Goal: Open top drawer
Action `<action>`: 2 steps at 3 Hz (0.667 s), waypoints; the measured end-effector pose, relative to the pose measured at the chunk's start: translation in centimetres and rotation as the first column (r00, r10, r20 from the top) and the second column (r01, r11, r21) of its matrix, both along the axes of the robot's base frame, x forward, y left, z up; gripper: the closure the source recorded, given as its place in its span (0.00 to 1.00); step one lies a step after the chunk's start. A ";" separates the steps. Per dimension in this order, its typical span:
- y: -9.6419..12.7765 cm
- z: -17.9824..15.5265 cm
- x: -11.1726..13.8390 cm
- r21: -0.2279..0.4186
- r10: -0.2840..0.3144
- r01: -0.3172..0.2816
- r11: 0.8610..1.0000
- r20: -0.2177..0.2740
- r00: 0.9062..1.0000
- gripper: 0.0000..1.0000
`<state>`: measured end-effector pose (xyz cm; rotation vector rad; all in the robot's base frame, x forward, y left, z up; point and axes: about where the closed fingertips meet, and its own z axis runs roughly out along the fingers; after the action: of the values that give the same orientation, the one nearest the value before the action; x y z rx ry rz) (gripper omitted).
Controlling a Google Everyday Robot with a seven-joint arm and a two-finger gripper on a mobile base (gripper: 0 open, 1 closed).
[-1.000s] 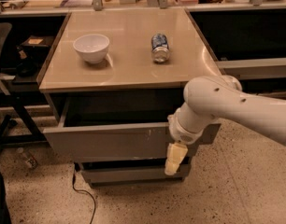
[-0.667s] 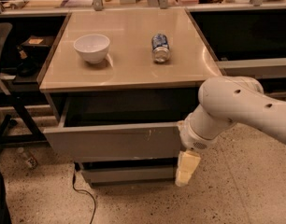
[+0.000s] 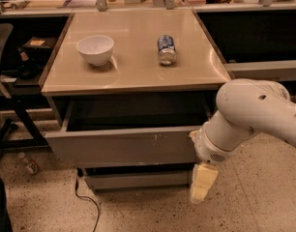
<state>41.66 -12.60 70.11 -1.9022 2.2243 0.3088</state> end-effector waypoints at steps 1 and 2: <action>0.6 0.5 1.1 0.012 0.004 -0.004 1.000 0.026 1.000 0.00; 2.1 0.9 3.7 0.033 0.009 -0.011 0.999 0.062 0.998 0.00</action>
Offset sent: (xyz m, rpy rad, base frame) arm 0.0713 0.0401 0.0145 0.0644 -0.1044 0.0161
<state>45.32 -10.48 71.05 -1.8801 2.1577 0.2834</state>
